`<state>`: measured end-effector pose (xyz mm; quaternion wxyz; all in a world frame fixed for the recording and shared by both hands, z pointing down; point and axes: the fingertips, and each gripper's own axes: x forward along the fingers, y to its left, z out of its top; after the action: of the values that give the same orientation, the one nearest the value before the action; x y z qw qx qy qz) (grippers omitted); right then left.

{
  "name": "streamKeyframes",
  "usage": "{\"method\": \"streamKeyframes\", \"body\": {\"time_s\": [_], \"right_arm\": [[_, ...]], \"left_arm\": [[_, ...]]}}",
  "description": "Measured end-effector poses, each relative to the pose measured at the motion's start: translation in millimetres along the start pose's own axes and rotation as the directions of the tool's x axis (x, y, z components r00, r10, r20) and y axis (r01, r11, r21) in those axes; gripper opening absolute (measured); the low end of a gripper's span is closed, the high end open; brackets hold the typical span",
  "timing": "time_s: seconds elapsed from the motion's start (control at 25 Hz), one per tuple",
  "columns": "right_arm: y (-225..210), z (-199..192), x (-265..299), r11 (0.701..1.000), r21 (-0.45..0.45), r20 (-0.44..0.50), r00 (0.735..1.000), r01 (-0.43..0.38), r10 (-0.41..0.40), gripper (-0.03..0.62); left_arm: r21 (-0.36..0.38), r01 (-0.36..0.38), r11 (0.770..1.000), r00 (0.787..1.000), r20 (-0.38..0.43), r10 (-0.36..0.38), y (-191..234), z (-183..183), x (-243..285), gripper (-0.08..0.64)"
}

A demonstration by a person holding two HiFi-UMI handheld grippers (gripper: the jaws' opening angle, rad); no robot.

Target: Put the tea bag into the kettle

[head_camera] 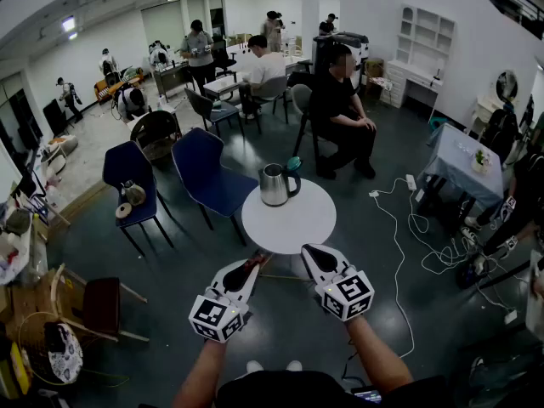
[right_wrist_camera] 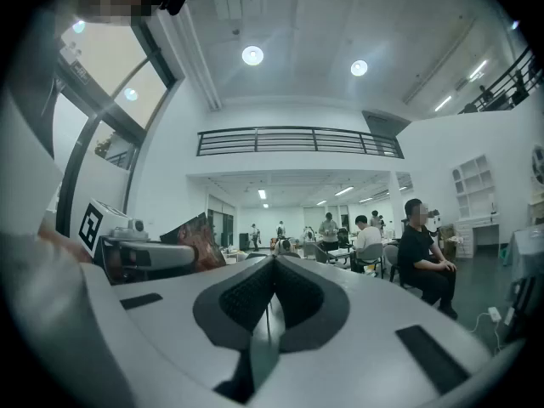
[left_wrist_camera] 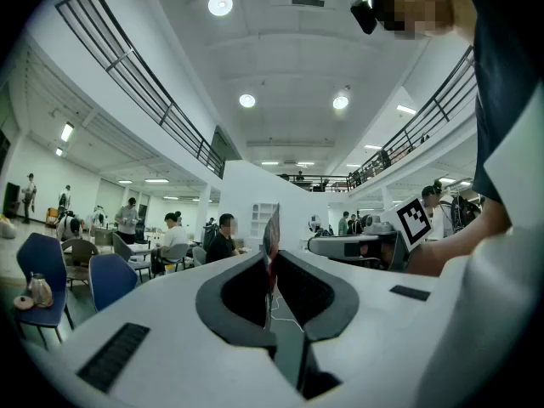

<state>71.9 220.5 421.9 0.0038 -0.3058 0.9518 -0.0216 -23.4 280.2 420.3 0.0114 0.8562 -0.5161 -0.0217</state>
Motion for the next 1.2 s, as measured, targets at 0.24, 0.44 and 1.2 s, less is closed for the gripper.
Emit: {"method": "streamKeyframes", "body": {"time_s": [0.24, 0.44, 1.2], "right_arm": [[-7.6, -1.1, -7.9, 1.000, 0.005, 0.002, 1.000, -0.006, 0.006, 0.015], [-15.2, -6.5, -11.6, 1.000, 0.001, -0.004, 1.000, -0.014, 0.014, 0.015], [-41.4, -20.3, -15.0, 1.000, -0.009, -0.025, 0.999, -0.029, 0.028, 0.015]], "left_arm": [[-0.007, -0.011, 1.000, 1.000, 0.002, 0.011, -8.4, -1.3, 5.9, 0.038], [-0.010, -0.018, 1.000, 1.000, 0.003, 0.018, -13.2, -5.0, 14.8, 0.038], [-0.062, -0.062, 0.996, 0.998, 0.004, 0.062, -16.1, -19.2, 30.6, 0.038]]}}
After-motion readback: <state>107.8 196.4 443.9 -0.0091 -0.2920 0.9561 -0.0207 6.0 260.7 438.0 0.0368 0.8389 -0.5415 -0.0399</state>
